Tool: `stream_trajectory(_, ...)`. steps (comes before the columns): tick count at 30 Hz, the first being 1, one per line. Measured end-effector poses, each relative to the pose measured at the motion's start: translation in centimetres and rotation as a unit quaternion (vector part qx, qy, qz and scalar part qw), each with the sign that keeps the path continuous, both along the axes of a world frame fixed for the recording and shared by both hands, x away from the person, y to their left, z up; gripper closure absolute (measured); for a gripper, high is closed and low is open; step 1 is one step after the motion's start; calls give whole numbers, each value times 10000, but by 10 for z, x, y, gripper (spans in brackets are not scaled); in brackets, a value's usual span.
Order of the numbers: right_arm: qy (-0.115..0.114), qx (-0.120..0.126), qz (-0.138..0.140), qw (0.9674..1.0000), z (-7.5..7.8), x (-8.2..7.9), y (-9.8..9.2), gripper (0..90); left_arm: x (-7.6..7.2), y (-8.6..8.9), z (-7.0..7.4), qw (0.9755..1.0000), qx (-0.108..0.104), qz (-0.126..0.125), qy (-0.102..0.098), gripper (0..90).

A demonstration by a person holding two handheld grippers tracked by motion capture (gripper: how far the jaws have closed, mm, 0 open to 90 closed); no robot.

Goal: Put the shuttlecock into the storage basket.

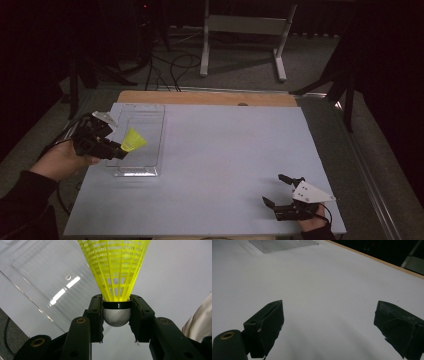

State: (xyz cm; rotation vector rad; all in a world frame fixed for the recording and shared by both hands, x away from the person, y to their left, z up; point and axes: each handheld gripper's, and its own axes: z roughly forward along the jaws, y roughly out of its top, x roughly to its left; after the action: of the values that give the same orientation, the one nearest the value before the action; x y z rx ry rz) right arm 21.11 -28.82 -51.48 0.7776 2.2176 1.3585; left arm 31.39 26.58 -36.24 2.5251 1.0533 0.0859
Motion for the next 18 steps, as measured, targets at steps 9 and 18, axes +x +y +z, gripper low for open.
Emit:
stream_trajectory(9, -45, -18, 6, 10000, 0, 0, 0, 93, -1, 12, -21, 9999, -10, -57, 133, 659)
stream_trajectory(18, -6, -33, 29, 10000, -1, 0, 1, 93, 7, 27, -44, 9999, -43, 16, 119, 658)
